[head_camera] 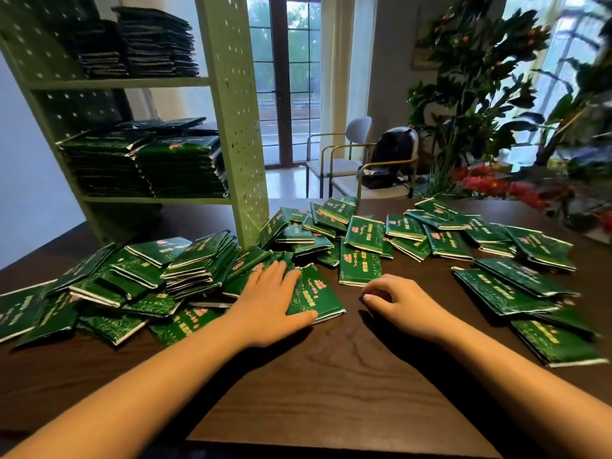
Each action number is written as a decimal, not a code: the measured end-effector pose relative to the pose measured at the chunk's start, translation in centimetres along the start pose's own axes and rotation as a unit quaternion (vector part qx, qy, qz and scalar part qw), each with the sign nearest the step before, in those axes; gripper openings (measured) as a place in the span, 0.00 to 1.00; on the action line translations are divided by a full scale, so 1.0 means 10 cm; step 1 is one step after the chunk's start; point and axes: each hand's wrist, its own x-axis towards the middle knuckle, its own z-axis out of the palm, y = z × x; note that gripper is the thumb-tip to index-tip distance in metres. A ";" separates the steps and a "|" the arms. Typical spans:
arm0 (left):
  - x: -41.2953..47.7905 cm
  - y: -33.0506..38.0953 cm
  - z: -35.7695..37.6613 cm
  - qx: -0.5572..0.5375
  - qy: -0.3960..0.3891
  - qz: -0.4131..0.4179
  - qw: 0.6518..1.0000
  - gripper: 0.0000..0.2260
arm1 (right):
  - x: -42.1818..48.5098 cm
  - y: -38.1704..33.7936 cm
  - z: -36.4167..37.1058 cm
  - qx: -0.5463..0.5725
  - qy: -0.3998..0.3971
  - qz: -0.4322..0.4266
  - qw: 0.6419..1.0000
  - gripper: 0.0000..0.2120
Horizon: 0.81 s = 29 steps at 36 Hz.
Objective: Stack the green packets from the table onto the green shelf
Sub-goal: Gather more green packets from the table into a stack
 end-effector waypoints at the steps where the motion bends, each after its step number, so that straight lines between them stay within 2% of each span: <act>1: 0.03 0.00 0.06 0.009 0.001 -0.005 1.000 0.39 | 0.04 -0.01 0.00 0.022 0.000 0.009 1.000 0.11; 4: 0.06 0.02 0.19 0.021 0.013 -0.008 1.000 0.46 | 0.19 -0.07 0.01 0.107 -0.019 0.037 0.993 0.15; 6: 0.05 0.03 0.21 -0.018 0.026 -0.013 0.999 0.48 | 0.28 -0.15 0.04 0.197 -0.042 0.064 0.977 0.17; 9: 0.05 0.02 0.18 -0.133 0.039 -0.021 0.990 0.39 | 0.39 -0.28 0.12 0.309 -0.058 0.097 0.944 0.21; 12: 0.07 0.00 0.18 -0.252 0.071 -0.035 0.964 0.31 | 0.48 -0.39 0.25 0.370 -0.055 0.109 0.921 0.24; 15: 0.04 0.03 0.18 -0.373 0.087 -0.029 0.923 0.32 | 0.53 -0.41 0.35 0.408 -0.024 0.127 0.904 0.25; 20: 0.02 0.19 0.23 -0.511 0.102 0.017 0.853 0.40 | 0.48 -0.37 0.39 0.403 -0.028 0.123 0.906 0.25; 25: 0.08 0.38 0.25 -0.592 0.119 0.028 0.796 0.32 | 0.37 -0.34 0.37 0.319 -0.021 0.082 0.944 0.39; 29: 0.21 0.47 0.25 -0.634 0.162 -0.001 0.756 0.27 | 0.31 -0.28 0.27 0.310 -0.015 0.071 0.948 0.39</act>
